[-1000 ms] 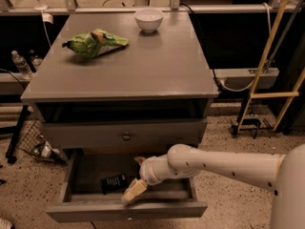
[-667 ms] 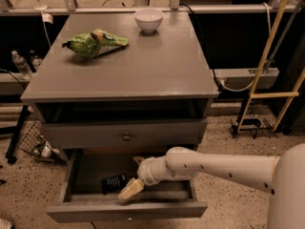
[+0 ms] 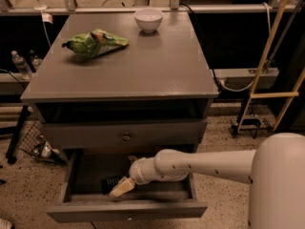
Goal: Pick rxbar blueberry from middle drawer and place on counter
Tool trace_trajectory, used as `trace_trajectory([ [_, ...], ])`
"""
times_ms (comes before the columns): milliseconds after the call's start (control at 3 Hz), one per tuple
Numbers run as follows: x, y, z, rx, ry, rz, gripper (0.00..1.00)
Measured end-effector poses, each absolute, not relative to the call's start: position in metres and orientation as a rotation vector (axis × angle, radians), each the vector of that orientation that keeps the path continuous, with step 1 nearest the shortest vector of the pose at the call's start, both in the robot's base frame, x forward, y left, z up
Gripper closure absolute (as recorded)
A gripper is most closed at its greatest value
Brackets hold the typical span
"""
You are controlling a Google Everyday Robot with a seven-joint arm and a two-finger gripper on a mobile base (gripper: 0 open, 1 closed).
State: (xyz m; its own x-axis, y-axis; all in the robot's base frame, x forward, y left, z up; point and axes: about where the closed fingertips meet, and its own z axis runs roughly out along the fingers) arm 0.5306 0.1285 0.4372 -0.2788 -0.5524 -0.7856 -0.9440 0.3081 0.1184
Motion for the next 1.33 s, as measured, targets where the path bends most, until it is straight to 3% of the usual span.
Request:
trace_trajectory([
  [1333, 0.545, 0.164, 0.402, -1.343, 1.999, 0.690, 0.00],
])
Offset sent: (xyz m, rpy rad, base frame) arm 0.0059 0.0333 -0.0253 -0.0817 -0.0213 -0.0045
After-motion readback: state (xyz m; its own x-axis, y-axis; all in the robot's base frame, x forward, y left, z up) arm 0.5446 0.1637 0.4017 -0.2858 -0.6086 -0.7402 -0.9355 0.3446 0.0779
